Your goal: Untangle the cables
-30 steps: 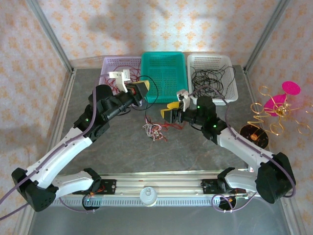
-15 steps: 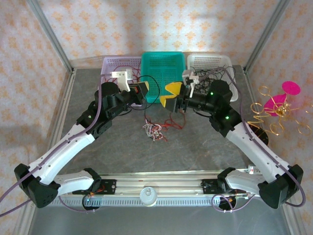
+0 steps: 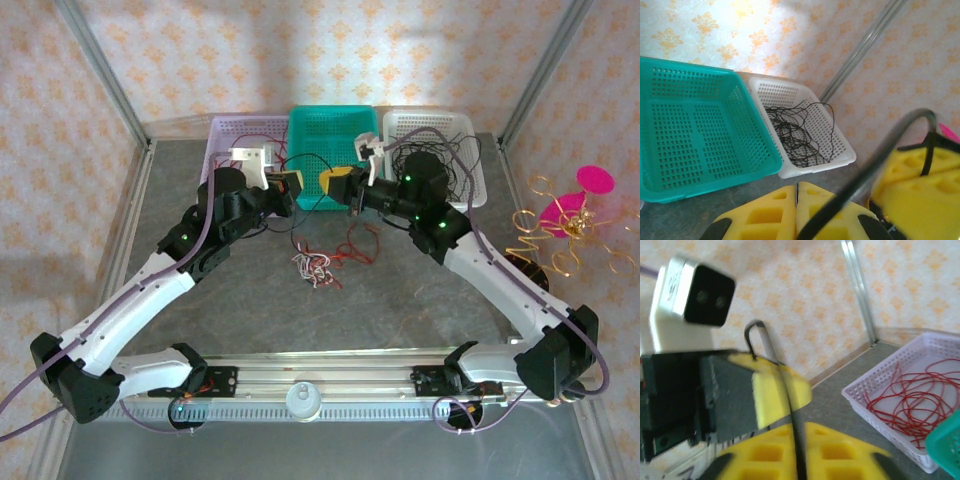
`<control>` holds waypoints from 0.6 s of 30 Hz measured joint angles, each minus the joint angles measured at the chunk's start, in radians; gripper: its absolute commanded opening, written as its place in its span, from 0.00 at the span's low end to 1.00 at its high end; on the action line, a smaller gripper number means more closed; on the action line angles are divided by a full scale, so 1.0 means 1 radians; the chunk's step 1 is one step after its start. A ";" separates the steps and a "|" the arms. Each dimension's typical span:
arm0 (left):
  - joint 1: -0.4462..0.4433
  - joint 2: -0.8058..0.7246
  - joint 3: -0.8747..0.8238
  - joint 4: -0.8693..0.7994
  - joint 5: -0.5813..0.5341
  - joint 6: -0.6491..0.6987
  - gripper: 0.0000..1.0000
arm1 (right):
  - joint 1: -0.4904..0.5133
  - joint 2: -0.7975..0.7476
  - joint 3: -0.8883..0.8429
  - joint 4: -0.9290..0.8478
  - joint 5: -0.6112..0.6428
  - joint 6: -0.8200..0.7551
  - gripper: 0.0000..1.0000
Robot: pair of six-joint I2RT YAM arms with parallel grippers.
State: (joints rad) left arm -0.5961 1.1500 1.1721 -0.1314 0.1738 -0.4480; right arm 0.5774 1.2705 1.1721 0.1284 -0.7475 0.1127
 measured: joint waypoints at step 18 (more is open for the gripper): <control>-0.006 0.005 -0.020 -0.116 -0.104 0.138 0.70 | -0.068 0.068 0.358 -0.380 0.645 -0.270 0.00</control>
State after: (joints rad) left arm -0.6025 1.1553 1.1519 -0.2478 0.0700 -0.3099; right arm 0.5095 1.3380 1.5299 -0.2520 -0.1024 -0.1570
